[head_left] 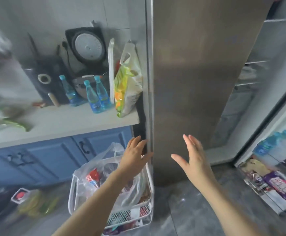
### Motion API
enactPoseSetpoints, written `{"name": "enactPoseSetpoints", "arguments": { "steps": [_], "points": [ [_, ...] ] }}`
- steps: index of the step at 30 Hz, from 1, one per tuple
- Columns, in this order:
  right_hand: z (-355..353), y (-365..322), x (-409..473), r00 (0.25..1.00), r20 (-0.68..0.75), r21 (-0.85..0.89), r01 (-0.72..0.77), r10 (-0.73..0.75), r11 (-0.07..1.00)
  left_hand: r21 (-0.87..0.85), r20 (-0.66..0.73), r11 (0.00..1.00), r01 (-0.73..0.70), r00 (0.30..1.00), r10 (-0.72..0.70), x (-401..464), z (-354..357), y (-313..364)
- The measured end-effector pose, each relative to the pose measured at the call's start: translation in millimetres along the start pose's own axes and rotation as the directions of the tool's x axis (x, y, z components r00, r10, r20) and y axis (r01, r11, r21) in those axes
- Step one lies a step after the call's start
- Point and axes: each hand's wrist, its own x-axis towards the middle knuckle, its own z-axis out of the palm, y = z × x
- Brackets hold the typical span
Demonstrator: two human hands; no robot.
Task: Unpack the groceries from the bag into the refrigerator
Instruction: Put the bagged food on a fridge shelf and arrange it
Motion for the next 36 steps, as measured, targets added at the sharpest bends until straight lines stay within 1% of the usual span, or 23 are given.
{"name": "enactPoseSetpoints", "arguments": {
  "steps": [3,7,10,12,14,16,18,19,21,22,25,27,31,33,36],
  "points": [
    [45,-35,-12,0.998,0.046,0.019,0.033,-0.034,0.999,0.023,0.034,0.996,0.088,0.995,-0.089,-21,-18,-62],
    [112,-74,-17,0.993,0.067,0.057,0.095,-0.099,0.994,0.059,0.058,0.987,0.148,0.987,-0.152,-32,-41,-132],
    [165,-98,-25,0.984,0.107,0.128,0.128,-0.142,0.984,0.115,0.125,0.984,0.133,0.981,-0.147,-33,-46,-178],
    [202,-106,-37,0.977,0.164,0.168,0.112,-0.140,0.979,0.156,0.193,0.982,0.108,0.972,-0.138,-32,-44,-203],
    [238,-102,-51,0.977,0.196,0.146,0.049,-0.078,0.988,0.204,0.272,0.978,0.052,0.956,-0.108,-26,-37,-221],
    [268,-92,-59,0.980,0.199,0.033,-0.009,0.002,0.999,0.201,0.360,0.980,-0.004,0.930,-0.070,-16,-26,-235],
    [285,-83,-62,0.951,0.282,-0.031,-0.125,0.128,0.992,0.179,0.448,0.983,-0.050,0.893,-0.036,-4,-11,-247],
    [289,-78,-62,0.934,0.318,-0.039,-0.159,0.163,0.986,0.175,0.488,0.982,-0.074,0.873,-0.021,2,-3,-252],
    [299,-63,-62,0.910,0.353,-0.095,-0.195,0.216,0.976,0.171,0.560,0.976,-0.137,0.828,0.018,13,13,-263],
    [303,-57,-64,0.913,0.342,-0.111,-0.196,0.223,0.974,0.171,0.585,0.972,-0.161,0.811,0.032,17,20,-268],
    [314,-36,-71,0.924,0.313,-0.119,-0.192,0.220,0.974,0.176,0.628,0.960,-0.216,0.776,0.060,26,37,-280],
    [319,-26,-77,0.918,0.325,-0.153,-0.185,0.226,0.971,0.206,0.652,0.940,-0.272,0.754,0.075,28,43,-287],
    [320,-17,-85,0.859,0.382,-0.206,-0.281,0.341,0.937,0.218,0.716,0.913,-0.345,0.692,0.090,34,49,-294],
    [321,-16,-91,0.833,0.402,-0.221,-0.314,0.380,0.923,0.253,0.753,0.874,-0.415,0.651,0.091,37,49,-293],
    [323,-21,-99,0.775,0.441,-0.258,-0.373,0.452,0.891,0.286,0.774,0.822,-0.492,0.624,0.104,39,50,-295]
  ]
}}
